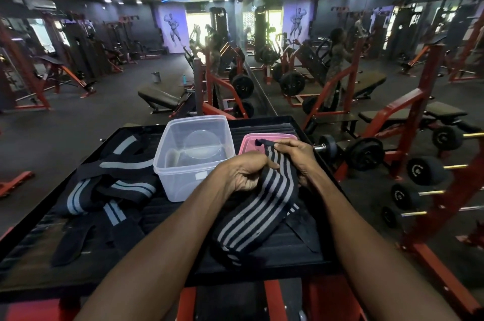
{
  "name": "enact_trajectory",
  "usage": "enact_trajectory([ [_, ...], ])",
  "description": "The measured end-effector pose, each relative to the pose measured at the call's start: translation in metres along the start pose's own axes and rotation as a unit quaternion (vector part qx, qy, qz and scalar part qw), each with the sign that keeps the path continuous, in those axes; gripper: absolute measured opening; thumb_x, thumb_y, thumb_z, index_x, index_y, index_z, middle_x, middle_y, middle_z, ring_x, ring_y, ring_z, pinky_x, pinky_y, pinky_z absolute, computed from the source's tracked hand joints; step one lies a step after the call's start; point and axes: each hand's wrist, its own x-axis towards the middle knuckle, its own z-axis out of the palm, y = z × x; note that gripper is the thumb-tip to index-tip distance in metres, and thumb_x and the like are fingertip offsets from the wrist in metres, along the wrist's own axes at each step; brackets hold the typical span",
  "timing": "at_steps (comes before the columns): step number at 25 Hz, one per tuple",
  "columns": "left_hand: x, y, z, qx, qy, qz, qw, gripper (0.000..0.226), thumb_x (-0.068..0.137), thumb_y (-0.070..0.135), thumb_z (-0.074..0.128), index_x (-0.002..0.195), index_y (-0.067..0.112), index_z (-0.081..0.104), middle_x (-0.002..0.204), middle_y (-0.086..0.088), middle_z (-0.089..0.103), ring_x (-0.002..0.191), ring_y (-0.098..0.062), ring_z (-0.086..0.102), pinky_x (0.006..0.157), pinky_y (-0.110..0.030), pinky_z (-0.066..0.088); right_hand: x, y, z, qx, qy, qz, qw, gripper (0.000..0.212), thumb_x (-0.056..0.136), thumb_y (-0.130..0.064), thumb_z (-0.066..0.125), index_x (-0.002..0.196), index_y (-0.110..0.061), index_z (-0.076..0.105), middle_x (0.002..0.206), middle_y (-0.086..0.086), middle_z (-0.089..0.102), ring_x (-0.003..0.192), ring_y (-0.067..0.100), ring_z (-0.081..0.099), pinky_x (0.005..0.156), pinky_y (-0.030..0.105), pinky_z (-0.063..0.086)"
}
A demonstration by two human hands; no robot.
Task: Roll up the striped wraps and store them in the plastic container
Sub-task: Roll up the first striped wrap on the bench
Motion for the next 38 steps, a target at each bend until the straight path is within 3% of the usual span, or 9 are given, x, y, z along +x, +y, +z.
enact_trajectory([
  [2,0.009,0.000,0.000,0.028,0.042,0.008,0.999,0.018,0.100,0.004,0.047,0.104,0.000,0.064,0.082,-0.014,0.075,0.067,-0.019,0.073,0.058,-0.030,0.060,0.002,0.000,0.002,-0.009,-0.008,-0.008,1.000,0.020,0.084,0.010,0.067,0.079,-0.008,0.071,0.061,-0.003,0.072,0.056,0.007,0.067,0.058,0.019,0.055],
  [4,0.018,-0.003,-0.001,0.084,0.108,0.046,0.990,0.022,0.098,0.017,0.056,0.111,0.004,0.067,0.100,-0.013,0.075,0.081,-0.019,0.070,0.068,-0.030,0.055,0.004,0.002,0.002,-0.014,-0.017,-0.014,1.000,0.022,0.083,0.011,0.067,0.077,-0.010,0.072,0.063,-0.001,0.073,0.059,0.010,0.067,0.061,0.021,0.056],
  [7,0.030,-0.009,-0.002,0.028,0.137,0.115,0.983,0.026,0.094,0.032,0.063,0.102,0.009,0.073,0.089,-0.005,0.077,0.073,-0.012,0.071,0.064,-0.024,0.053,0.004,0.002,-0.001,-0.002,-0.026,-0.024,0.999,0.021,0.082,0.012,0.066,0.080,-0.007,0.075,0.072,0.005,0.076,0.067,0.014,0.072,0.070,0.025,0.059],
  [10,0.043,-0.011,-0.003,-0.002,0.175,0.145,0.974,0.035,0.093,0.038,0.064,0.106,0.006,0.072,0.099,-0.011,0.077,0.094,-0.023,0.074,0.089,-0.041,0.059,0.007,0.003,-0.002,0.032,-0.020,-0.013,0.999,0.013,0.081,0.008,0.067,0.090,0.003,0.076,0.092,0.019,0.076,0.084,0.026,0.072,0.086,0.036,0.058],
  [12,0.050,-0.013,-0.005,-0.003,0.203,0.155,0.967,0.032,0.093,0.034,0.065,0.105,0.005,0.072,0.102,-0.014,0.076,0.099,-0.026,0.072,0.093,-0.045,0.055,0.010,0.005,-0.002,0.047,-0.016,0.000,0.999,0.016,0.083,0.005,0.065,0.096,0.007,0.074,0.098,0.024,0.074,0.088,0.030,0.072,0.088,0.038,0.057],
  [19,0.061,-0.015,-0.011,-0.003,0.232,0.232,0.945,0.007,0.088,0.017,0.070,0.095,0.018,0.074,0.097,-0.003,0.077,0.097,-0.020,0.071,0.096,-0.039,0.055,0.007,0.004,-0.009,-0.085,-0.028,-0.019,0.996,0.009,0.087,-0.004,0.070,0.082,-0.009,0.076,0.083,0.010,0.076,0.079,0.021,0.068,0.080,0.034,0.056],
  [27,0.061,-0.016,-0.011,-0.005,0.224,0.260,0.939,0.010,0.085,0.010,0.070,0.086,0.019,0.073,0.094,-0.003,0.074,0.090,-0.014,0.068,0.078,-0.024,0.051,0.001,-0.004,-0.005,0.015,-0.056,0.012,0.998,0.028,0.087,0.006,0.063,0.070,-0.010,0.079,0.080,0.014,0.076,0.078,0.026,0.070,0.084,0.037,0.056],
  [31,0.062,-0.018,-0.012,-0.007,0.220,0.245,0.944,0.009,0.082,0.017,0.074,0.091,0.019,0.075,0.098,-0.003,0.076,0.095,-0.015,0.070,0.085,-0.027,0.054,-0.002,-0.005,-0.004,0.012,-0.060,0.000,0.998,0.027,0.086,0.010,0.063,0.076,-0.009,0.077,0.080,0.012,0.076,0.078,0.023,0.071,0.087,0.036,0.057],
  [38,0.060,-0.023,-0.010,0.033,0.226,0.248,0.941,0.012,0.086,0.011,0.072,0.092,0.021,0.074,0.100,0.002,0.074,0.098,-0.015,0.068,0.090,-0.028,0.053,-0.008,-0.009,-0.013,-0.051,-0.058,0.049,0.996,0.013,0.084,0.005,0.067,0.081,-0.007,0.069,0.077,0.012,0.072,0.064,0.018,0.067,0.061,0.029,0.054],
])
